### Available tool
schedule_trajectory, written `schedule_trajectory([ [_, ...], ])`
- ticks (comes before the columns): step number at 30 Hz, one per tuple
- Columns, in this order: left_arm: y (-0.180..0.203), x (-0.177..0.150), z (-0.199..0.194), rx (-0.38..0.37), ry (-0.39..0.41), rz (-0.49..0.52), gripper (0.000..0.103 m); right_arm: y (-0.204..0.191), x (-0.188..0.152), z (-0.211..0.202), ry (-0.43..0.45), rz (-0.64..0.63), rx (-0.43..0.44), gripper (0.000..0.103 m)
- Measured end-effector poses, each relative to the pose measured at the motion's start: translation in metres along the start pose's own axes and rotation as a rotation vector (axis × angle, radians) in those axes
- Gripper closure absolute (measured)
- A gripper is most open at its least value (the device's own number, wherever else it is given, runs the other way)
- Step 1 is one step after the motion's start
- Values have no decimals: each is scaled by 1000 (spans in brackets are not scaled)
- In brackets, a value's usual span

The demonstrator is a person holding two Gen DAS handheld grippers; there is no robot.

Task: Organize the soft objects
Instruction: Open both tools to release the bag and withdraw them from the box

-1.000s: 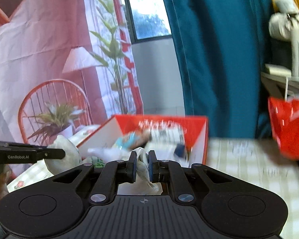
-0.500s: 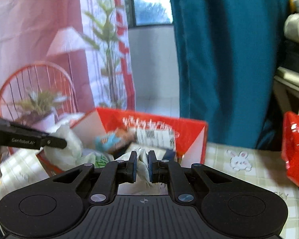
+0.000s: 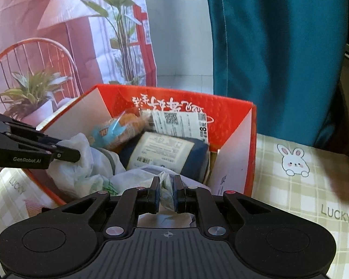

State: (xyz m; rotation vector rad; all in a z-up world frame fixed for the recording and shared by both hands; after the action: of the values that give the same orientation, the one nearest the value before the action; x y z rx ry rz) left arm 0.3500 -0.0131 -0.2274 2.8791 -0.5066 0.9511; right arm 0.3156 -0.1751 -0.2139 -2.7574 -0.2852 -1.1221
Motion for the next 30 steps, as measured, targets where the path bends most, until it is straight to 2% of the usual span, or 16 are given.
schedule_trajectory([
  [7,-2,-1,-1,5,11,-9,82,4,-8,4,-22,5,-17,91],
  [10,-3,2,-8,-17,37,-19,68,3,-5,-5,27,10,-33,82],
  [12,-6,3,-16,-32,63,-40,43,2,-5,-15,65,5,-46,74],
  [14,-6,4,-26,-37,102,-54,33,1,-5,-23,97,-7,-63,72],
  [16,-5,5,-36,-56,141,-64,28,2,-5,-33,127,-3,-72,66],
  [18,-4,6,-45,-71,173,-77,23,5,-5,-44,175,18,-80,41],
  [21,-1,6,-57,-68,205,-87,22,9,-6,-56,225,26,-91,40],
  [30,4,-13,-91,-36,301,-50,15,0,-23,-85,291,6,-111,40],
])
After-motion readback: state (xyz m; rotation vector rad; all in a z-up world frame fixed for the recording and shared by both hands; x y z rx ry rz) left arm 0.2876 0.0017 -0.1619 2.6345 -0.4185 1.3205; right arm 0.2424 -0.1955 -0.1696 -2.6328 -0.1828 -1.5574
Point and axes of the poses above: each gripper's, at about its wrist camera, not at the fingertips, and z roughly the way its jaws point, y to its right, x to its top, the point moved 7 cm from there along z, roughly the way its jaws point, and after that the axes turned 1 degree about -z, right-handed, at the moved point
